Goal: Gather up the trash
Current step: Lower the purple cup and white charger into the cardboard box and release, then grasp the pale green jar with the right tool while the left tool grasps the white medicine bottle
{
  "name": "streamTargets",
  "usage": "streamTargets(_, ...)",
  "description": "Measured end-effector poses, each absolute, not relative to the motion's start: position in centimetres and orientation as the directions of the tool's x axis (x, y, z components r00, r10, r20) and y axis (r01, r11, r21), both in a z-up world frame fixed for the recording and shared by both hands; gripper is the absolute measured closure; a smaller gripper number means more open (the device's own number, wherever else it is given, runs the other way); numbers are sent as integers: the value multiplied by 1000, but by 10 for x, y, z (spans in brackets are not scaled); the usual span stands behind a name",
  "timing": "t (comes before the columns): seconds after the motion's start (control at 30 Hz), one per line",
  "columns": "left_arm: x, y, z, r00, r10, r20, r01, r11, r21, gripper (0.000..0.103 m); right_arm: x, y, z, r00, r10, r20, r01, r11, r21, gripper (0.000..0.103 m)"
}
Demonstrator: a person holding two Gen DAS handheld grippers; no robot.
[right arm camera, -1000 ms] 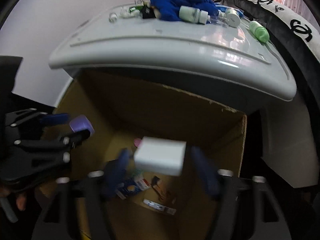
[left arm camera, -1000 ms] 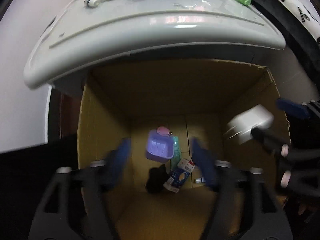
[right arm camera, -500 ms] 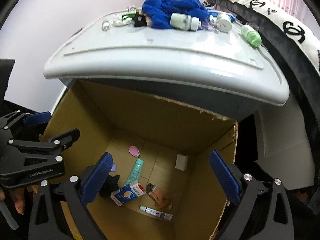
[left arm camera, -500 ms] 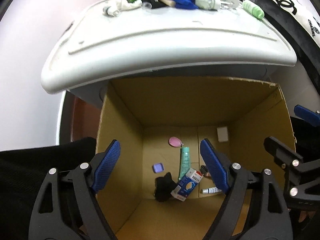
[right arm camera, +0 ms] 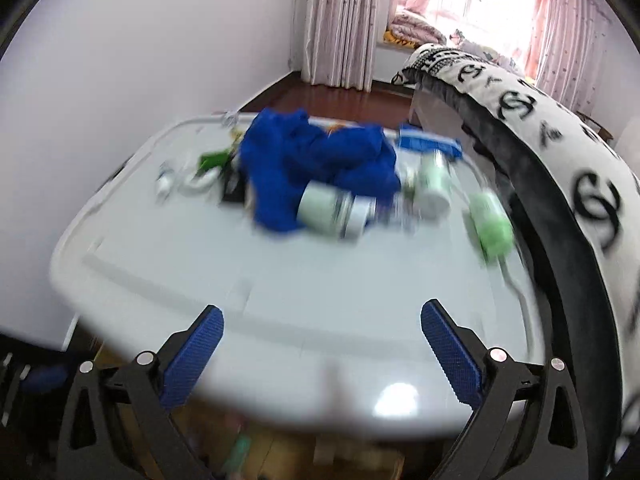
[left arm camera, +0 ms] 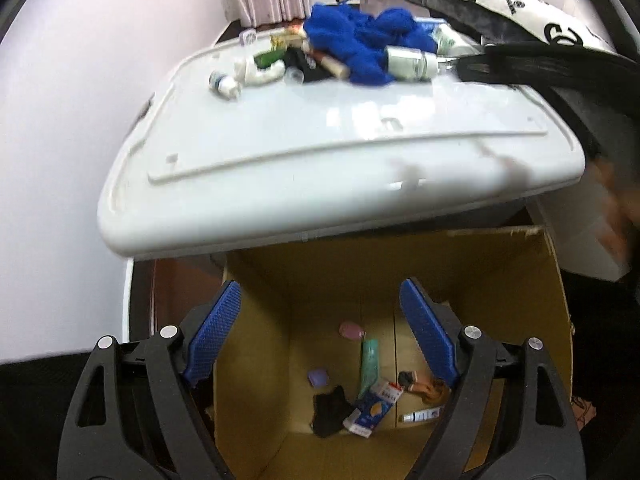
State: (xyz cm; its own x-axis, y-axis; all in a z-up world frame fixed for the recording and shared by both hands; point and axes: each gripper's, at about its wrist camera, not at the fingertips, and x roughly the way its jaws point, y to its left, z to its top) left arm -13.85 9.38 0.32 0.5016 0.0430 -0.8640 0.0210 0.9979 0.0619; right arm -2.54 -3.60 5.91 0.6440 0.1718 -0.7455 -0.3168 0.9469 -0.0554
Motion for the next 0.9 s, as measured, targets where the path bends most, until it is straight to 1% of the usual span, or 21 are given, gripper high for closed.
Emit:
streamTargets(0.07,-134,93,8,520,46,-853,22,997,67,23,8,-25,49,647,137,-750,-341,932,-124,6)
streamTargets(0.13,-131,92,9,534,55,-844,30,996,83,23,27,-18,40,642,136,-755,-372,915,-152,7)
streamTargets(0.2,-128,93,8,541,59,-839,35,995,93,23,43,-13,36,640,171,-749,-425,891,-159,14)
streamTargets(0.23,-127,94,6,541,61,-839,34,995,94,23,48,-10,35,638,181,-749,-448,878,-169,14)
streamTargets(0.3,-124,95,2,525,55,-850,35,996,86,23,59,0,31,615,203,-762,-522,829,-201,20)
streamTargets(0.37,-121,95,-4,498,37,-867,38,997,65,23,65,10,26,605,188,-774,-576,774,-262,30)
streamTargets(0.43,-119,96,-7,489,26,-872,37,998,50,23,74,15,20,578,168,-799,-607,743,-283,40)
streamTargets(0.47,-118,96,-7,488,23,-873,37,998,47,23,78,16,18,573,161,-804,-614,733,-291,43)
streamTargets(0.6,-116,96,-10,481,17,-876,37,999,40,23,100,16,7,533,142,-834,-631,723,-281,43)
streamTargets(0.7,-116,96,-11,482,23,-876,41,998,49,23,101,18,4,528,130,-839,-628,725,-283,43)
streamTargets(0.83,-115,100,-9,485,35,-874,27,998,55,23,84,5,15,515,168,-841,-571,799,-190,43)
streamTargets(0.9,-111,106,-6,486,40,-873,7,999,50,23,72,-8,23,505,209,-837,-547,828,-124,43)
